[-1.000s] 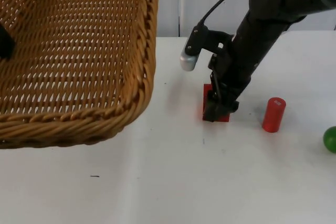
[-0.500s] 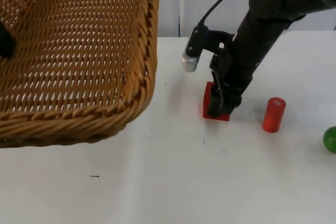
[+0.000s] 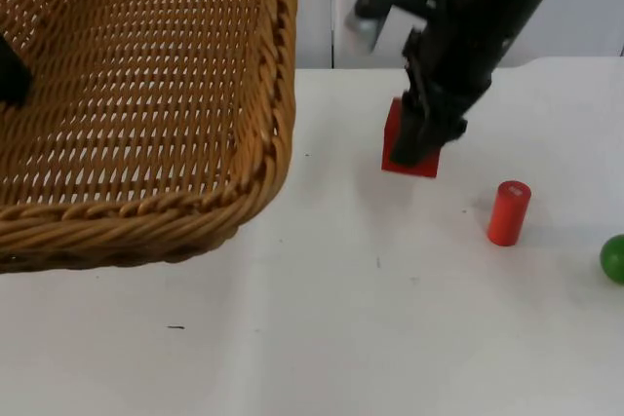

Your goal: Pick up the basket with the left hand and place the object to the left of the red cylinder into the basket with the right hand.

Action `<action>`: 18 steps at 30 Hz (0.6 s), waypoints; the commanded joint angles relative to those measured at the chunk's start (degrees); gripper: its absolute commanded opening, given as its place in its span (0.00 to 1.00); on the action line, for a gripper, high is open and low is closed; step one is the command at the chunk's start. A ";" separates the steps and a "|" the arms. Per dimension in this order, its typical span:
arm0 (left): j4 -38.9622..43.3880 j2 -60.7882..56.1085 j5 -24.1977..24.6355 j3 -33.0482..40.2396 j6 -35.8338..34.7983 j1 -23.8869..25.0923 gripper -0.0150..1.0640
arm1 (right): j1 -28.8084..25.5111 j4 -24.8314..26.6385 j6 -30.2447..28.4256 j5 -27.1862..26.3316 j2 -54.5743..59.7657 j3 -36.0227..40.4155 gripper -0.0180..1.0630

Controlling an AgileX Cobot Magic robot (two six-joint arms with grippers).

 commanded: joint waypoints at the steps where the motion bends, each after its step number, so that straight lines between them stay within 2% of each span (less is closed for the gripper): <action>1: -2.20 -0.17 0.31 -0.06 0.01 -0.02 0.01 | 0.39 1.78 0.26 2.23 -2.12 -0.22 0.02; 9: -2.45 -0.17 0.31 -0.06 -0.04 -0.02 0.01 | 0.39 2.71 1.25 8.13 -7.88 -0.22 0.02; 18: -1.88 -0.17 0.31 -0.06 -0.04 -0.02 0.01 | 0.39 2.59 1.51 9.31 -13.28 -0.22 0.02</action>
